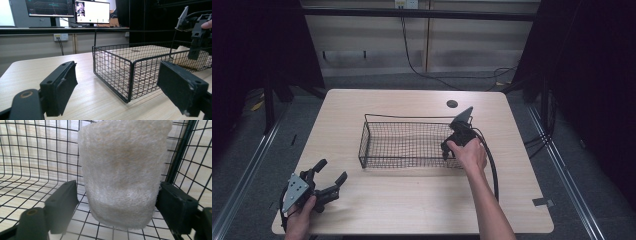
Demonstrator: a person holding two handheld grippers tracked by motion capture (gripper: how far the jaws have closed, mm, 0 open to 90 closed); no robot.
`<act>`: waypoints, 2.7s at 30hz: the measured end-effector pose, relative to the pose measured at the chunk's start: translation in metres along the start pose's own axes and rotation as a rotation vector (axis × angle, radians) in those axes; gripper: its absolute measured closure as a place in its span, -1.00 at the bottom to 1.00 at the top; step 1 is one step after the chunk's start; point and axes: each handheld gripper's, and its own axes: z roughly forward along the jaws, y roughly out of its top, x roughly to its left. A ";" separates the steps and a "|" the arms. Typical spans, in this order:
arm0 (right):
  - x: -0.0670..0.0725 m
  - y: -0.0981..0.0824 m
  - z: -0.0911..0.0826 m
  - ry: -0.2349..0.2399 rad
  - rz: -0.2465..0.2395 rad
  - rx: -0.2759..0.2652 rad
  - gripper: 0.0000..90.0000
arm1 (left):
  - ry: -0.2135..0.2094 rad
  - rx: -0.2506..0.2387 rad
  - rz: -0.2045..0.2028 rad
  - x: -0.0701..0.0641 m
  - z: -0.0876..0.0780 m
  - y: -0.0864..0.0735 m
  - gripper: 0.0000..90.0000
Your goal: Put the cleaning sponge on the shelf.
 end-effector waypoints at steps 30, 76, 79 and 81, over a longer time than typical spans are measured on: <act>-0.016 -0.013 -0.026 0.106 -0.062 -0.117 -0.64 | 0.001 0.000 0.005 0.000 0.000 0.000 -0.65; -0.022 -0.077 -0.058 0.354 -0.310 -0.377 -0.56 | 0.000 0.000 0.000 0.000 0.000 0.000 -0.65; -0.023 -0.084 -0.055 0.342 -0.320 -0.380 -0.55 | 0.000 0.001 0.000 0.000 0.000 0.000 -0.65; -0.023 -0.089 -0.053 0.334 -0.321 -0.386 -0.49 | 0.000 0.001 0.000 0.000 0.000 0.000 -0.65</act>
